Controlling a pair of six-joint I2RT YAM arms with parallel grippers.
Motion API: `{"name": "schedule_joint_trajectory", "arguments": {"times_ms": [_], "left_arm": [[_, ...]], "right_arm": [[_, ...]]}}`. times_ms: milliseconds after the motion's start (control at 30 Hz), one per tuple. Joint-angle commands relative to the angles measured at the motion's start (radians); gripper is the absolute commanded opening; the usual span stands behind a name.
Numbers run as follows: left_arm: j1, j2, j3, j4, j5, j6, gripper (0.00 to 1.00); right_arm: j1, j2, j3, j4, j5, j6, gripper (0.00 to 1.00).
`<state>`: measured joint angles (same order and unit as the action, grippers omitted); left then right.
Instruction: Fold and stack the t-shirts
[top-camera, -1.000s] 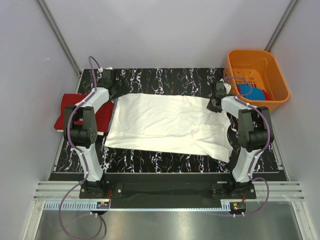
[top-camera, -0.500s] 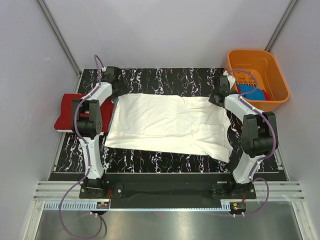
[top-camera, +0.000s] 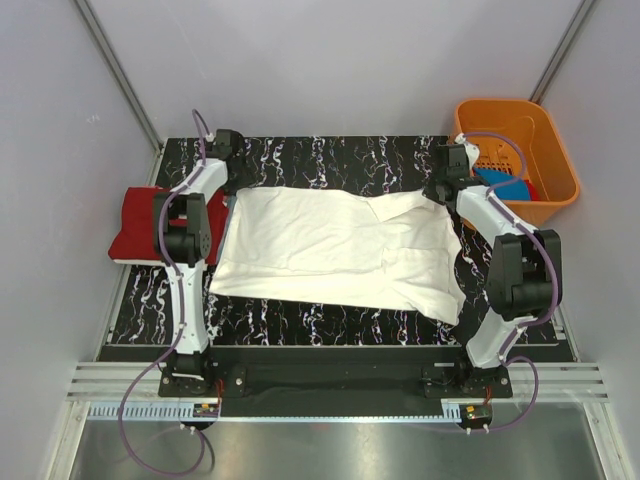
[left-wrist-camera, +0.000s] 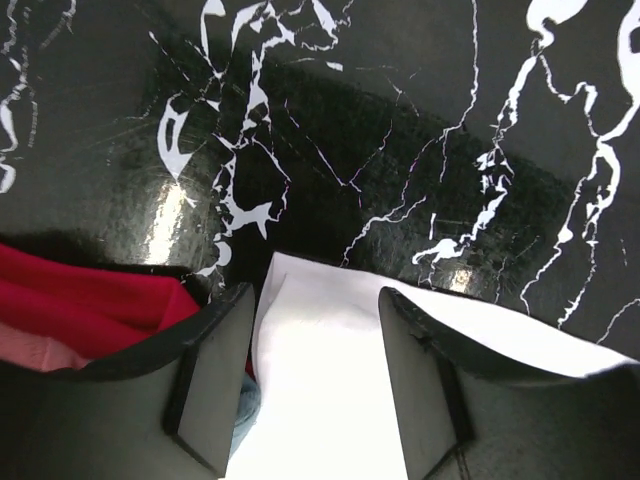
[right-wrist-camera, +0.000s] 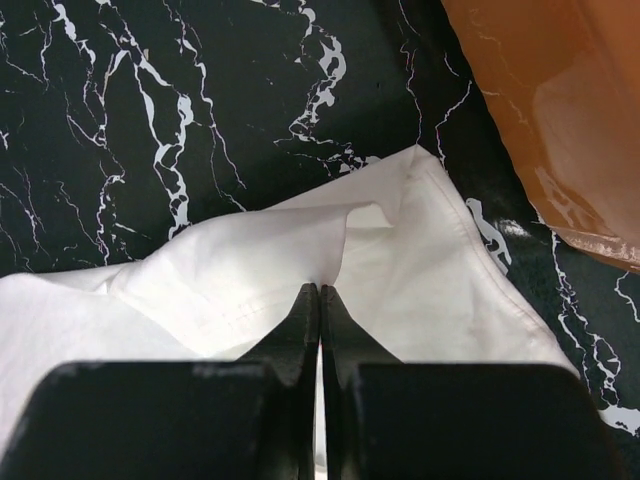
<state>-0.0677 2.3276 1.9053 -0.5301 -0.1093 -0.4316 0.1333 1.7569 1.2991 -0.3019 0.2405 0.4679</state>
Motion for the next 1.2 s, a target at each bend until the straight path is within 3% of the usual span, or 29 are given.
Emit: {"name": "schedule_joint_trajectory", "arguments": {"times_ms": [0, 200, 233, 333, 467, 667, 933, 1167], "left_arm": [[0.003, 0.007, 0.04, -0.013, 0.023, -0.012, 0.56], [-0.003, 0.07, 0.115, -0.067, 0.062, -0.025, 0.42], [-0.003, 0.085, 0.129, -0.076, 0.062, -0.029, 0.23], [-0.003, 0.098, 0.166, -0.071, 0.062, -0.03, 0.01], [-0.003, 0.076, 0.17, -0.019, 0.057, -0.03, 0.0], [-0.003, -0.019, 0.034, 0.134, 0.085, -0.016, 0.0], [-0.003, -0.233, -0.317, 0.447, 0.148, 0.017, 0.0], [-0.003, -0.364, -0.48, 0.588, 0.174, 0.024, 0.0]], "right_arm": [[-0.021, -0.059, 0.02, 0.015, -0.033, 0.011, 0.0], [-0.029, -0.059, 0.014, 0.023, -0.073, 0.024, 0.0], [-0.031, -0.06, 0.017, 0.023, -0.078, 0.025, 0.0], [-0.037, -0.05, 0.044, 0.018, -0.096, 0.034, 0.0], [-0.084, -0.013, 0.138, -0.045, -0.148, 0.044, 0.0], [-0.129, -0.011, 0.207, -0.077, -0.194, 0.051, 0.0], [-0.129, -0.079, 0.171, -0.088, -0.225, 0.041, 0.0], [-0.127, -0.151, 0.078, -0.069, -0.277, 0.055, 0.0]]}}
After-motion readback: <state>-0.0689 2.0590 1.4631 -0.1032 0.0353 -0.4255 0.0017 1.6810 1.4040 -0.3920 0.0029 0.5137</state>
